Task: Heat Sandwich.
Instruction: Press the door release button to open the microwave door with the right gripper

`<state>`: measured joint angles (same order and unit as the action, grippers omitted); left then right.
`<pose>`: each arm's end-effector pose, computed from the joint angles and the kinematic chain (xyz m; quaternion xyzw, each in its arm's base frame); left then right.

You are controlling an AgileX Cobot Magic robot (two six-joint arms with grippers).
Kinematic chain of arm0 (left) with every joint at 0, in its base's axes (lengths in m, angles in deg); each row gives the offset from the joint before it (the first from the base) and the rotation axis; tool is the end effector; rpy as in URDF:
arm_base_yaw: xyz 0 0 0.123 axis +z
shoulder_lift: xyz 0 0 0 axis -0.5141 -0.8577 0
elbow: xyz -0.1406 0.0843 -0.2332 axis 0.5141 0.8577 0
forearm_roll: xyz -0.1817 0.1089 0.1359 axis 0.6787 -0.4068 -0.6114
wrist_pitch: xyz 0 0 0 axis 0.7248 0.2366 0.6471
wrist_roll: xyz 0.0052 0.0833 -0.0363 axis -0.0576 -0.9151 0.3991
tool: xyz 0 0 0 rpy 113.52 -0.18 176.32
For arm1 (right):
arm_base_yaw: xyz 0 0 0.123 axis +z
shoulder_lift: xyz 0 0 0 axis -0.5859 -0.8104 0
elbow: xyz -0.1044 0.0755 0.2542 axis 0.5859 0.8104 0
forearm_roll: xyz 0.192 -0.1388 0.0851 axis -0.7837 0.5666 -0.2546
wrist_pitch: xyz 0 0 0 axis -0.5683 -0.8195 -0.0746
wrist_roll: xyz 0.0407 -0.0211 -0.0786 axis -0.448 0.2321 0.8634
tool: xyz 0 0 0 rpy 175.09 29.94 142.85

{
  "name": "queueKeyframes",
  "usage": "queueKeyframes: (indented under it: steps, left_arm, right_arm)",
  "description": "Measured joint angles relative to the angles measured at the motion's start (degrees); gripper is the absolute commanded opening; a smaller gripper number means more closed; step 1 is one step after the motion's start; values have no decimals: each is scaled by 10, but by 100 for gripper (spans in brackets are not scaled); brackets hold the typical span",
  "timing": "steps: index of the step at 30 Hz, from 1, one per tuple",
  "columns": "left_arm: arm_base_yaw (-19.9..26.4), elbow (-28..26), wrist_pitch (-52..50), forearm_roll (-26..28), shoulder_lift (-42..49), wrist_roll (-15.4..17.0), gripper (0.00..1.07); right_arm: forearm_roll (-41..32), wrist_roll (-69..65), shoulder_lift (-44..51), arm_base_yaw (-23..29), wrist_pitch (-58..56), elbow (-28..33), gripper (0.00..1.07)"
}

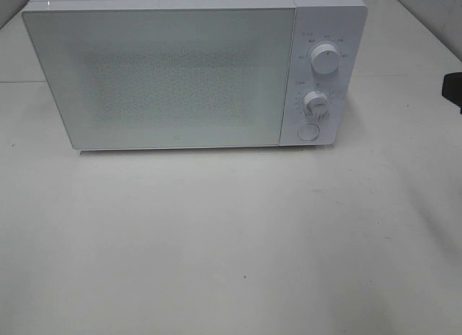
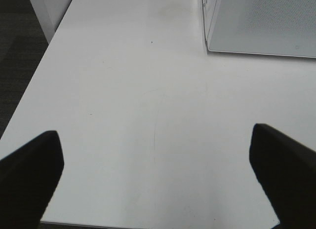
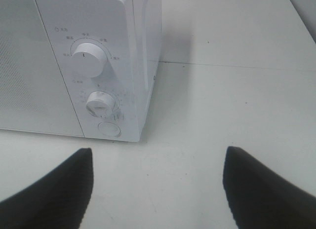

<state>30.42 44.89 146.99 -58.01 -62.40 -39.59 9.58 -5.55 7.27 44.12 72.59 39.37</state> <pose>-0.0089 0.0045 0.2807 -0.0375 0.8519 0.0008 0.5224 0.1700 0.0243 0.2746 -0.0553 0.8148 0.0419 0.5755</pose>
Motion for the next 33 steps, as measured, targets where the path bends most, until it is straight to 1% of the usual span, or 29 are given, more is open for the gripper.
queueKeyframes:
  steps: [2, 7, 10, 11, 12, 16, 18, 20, 24, 25, 26, 28, 29, 31, 32, 33]
  left_arm:
    - [0, 0, 0, 0, 0, 0, 98]
    - [0, 0, 0, 0, 0, 0, 98]
    - [0, 0, 0, 0, 0, 0, 98]
    - [0, 0, 0, 0, 0, 0, 98]
    - [0, 0, 0, 0, 0, 0, 98]
    - [0, 0, 0, 0, 0, 0, 98]
    - [0, 0, 0, 0, 0, 0, 98]
    - [0, 0, 0, 0, 0, 0, 98]
    - [0, 0, 0, 0, 0, 0, 98]
    - [0, 0, 0, 0, 0, 0, 98]
    - [0, 0, 0, 0, 0, 0, 98]
    - [0, 0, 0, 0, 0, 0, 98]
    - [0, 0, 0, 0, 0, 0, 98]
    - [0, 0, 0, 0, 0, 0, 98]
    - [0, 0, 0, 0, 0, 0, 98]
    - [0, 0, 0, 0, 0, 0, 98]
  right_arm:
    - [0, -7, -33, 0, 30, 0, 71]
    - [7, -10, -66, 0, 71, 3, 71]
    - [11, -10, -109, 0, 160, 24, 71]
    - [11, -10, -130, 0, 213, 39, 71]
    - [11, -10, -130, 0, 213, 39, 71]
    - [6, -10, -187, 0, 313, 71, 71]
    - [2, -9, -195, 0, 331, 77, 71]
    - [-16, 3, -226, 0, 364, 88, 71]
    - [-37, 13, -248, 1, 383, 96, 71]
    - [-57, 23, -260, 11, 395, 100, 71]
    - [-57, 23, -260, 11, 395, 100, 71]
    - [-81, 41, -272, 30, 404, 102, 71]
    - [-111, 71, -282, 57, 425, 107, 71]
    - [-147, 103, -295, 81, 445, 109, 71]
    - [-147, 103, -295, 81, 445, 109, 71]
    - [-162, 113, -303, 94, 456, 111, 71]
